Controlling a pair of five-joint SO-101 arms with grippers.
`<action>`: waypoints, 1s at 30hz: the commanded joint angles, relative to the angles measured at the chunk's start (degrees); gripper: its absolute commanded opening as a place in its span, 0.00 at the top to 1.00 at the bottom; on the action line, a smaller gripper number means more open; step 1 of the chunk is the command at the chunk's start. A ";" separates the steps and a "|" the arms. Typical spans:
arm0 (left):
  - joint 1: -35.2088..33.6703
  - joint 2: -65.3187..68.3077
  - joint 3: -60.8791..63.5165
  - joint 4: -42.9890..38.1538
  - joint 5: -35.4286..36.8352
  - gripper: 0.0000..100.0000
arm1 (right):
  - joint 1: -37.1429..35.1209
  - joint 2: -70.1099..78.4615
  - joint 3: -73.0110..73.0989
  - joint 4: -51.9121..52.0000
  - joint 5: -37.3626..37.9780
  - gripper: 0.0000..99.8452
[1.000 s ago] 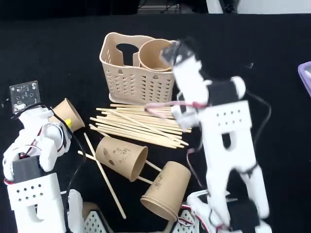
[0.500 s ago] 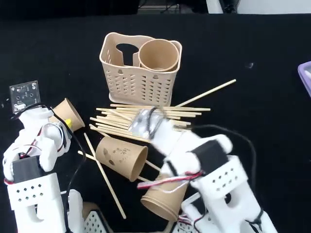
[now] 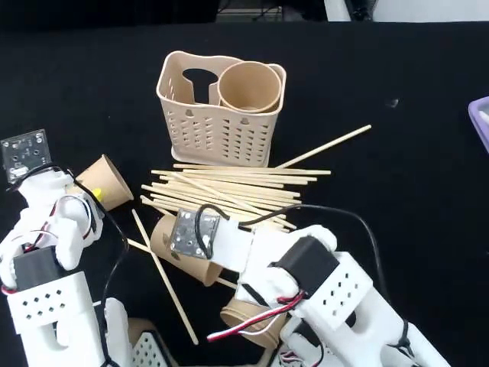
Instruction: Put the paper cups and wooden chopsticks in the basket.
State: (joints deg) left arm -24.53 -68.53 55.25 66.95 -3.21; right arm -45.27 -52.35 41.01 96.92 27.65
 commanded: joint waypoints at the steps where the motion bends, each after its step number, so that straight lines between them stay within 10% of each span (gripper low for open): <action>1: -0.92 -0.35 -1.01 -0.97 -0.53 0.78 | -0.97 -0.22 -0.04 -0.18 -2.02 0.82; 20: -0.57 -0.35 -0.75 -0.88 -0.44 0.78 | 15.47 37.14 -12.88 4.31 -1.58 0.79; 30: -0.57 -0.35 -0.75 -0.88 -0.44 0.78 | 17.76 20.26 -4.97 4.22 4.84 0.79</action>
State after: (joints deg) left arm -24.97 -68.53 55.25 66.95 -3.21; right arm -30.68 -25.54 35.47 99.30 29.49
